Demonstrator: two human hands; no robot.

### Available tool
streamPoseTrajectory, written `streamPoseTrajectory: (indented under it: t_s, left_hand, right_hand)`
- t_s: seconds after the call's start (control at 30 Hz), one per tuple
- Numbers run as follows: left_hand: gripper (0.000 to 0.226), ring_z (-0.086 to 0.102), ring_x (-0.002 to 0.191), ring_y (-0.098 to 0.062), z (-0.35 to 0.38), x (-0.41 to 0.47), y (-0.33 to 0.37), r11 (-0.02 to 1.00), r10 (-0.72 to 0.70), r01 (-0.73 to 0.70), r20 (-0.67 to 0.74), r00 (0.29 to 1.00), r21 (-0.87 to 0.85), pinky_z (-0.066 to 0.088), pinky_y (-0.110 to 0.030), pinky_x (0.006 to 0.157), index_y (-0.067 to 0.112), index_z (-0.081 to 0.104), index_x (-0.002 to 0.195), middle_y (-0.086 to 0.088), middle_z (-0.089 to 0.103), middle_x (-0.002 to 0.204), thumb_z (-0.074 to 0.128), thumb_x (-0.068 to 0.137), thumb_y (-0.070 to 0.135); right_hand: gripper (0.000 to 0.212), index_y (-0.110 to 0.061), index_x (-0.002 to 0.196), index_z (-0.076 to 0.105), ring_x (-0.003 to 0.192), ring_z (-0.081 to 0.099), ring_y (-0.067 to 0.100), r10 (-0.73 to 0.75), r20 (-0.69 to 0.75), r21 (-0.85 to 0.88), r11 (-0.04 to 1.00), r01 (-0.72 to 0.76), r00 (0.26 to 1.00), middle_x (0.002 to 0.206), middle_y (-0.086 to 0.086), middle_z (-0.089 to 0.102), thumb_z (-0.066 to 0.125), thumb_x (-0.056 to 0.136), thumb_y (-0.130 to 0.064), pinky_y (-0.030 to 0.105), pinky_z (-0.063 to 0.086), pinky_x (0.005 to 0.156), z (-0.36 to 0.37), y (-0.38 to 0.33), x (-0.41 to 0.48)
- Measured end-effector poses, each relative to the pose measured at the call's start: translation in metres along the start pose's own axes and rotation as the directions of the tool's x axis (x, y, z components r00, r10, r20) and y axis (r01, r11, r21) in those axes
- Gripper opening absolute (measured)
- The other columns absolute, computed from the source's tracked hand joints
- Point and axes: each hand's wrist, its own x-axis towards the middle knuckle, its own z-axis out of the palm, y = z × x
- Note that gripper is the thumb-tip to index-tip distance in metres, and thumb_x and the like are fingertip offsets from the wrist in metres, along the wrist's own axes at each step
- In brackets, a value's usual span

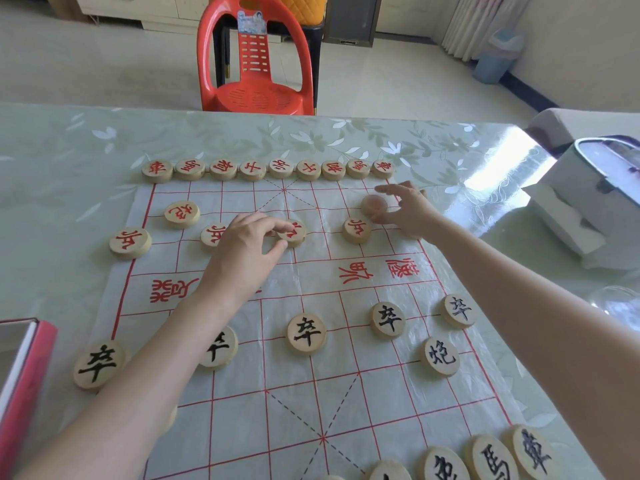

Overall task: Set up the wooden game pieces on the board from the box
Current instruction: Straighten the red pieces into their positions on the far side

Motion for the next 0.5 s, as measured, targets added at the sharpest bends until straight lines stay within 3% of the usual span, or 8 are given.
streamPoseTrajectory:
  t_s: [0.2,0.5]
  left_hand:
    - [0.020,0.052,0.106,-0.018,0.0016,0.0006,-0.0005,1.000,0.008,-0.009,-0.009,1.000,-0.002,0.030,-0.016,0.086,0.017,0.067,0.102,0.000,0.064,0.104,0.061,0.084,0.012]
    - [0.022,0.052,0.105,-0.015,-0.0043,-0.0014,-0.0054,1.000,-0.009,0.009,-0.011,1.000,0.010,0.032,-0.018,0.089,0.020,0.066,0.105,0.003,0.062,0.109,0.059,0.086,0.014]
  right_hand:
    - [0.052,-0.026,0.127,0.052,0.122,0.029,0.030,-0.006,-0.032,-0.049,0.999,0.005,0.999,0.124,0.007,0.050,0.072,0.078,-0.031,0.033,0.027,0.097,0.0021,-0.0030,0.0005]
    - [0.058,-0.027,0.132,0.048,0.123,0.028,0.030,0.006,-0.020,-0.044,0.999,-0.007,1.000,0.128,0.006,0.049,0.071,0.079,-0.032,0.036,0.027,0.101,0.0038,-0.0029,-0.0031]
